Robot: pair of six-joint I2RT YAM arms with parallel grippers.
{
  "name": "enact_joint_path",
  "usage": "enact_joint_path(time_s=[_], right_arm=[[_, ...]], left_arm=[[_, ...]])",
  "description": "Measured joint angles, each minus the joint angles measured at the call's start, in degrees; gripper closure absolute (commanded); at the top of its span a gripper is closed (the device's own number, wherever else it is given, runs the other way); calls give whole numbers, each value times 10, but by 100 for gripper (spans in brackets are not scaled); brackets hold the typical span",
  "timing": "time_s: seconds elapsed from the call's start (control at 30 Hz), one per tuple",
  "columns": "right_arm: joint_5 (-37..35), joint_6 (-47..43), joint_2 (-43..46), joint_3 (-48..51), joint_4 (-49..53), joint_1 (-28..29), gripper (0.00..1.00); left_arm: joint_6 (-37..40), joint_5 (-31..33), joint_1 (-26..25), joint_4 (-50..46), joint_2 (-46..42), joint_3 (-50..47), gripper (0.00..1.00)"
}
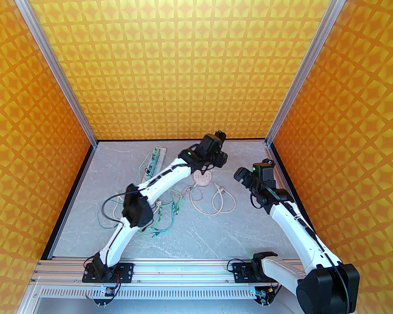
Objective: Pull the plug off the socket
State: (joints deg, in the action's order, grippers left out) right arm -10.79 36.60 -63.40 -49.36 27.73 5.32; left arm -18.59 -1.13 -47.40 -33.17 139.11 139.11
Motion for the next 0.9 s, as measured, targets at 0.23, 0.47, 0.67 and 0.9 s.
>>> enact_joint_path(time_s=[0.23,0.47,0.67,0.9], right_arm=[[0,0,0,6,0,0,2],[0,0,0,10,1,0,2],[-3,0,0,10,1,0,1],[-3,0,-1,10,2,0,1]], left_arm=[[-5,-20,12,94,83,0,77],[-31,-50,20,177,148,10,71],[-68,-83,21,214,183,11,57],[-96,-109,21,245,183,7,25]])
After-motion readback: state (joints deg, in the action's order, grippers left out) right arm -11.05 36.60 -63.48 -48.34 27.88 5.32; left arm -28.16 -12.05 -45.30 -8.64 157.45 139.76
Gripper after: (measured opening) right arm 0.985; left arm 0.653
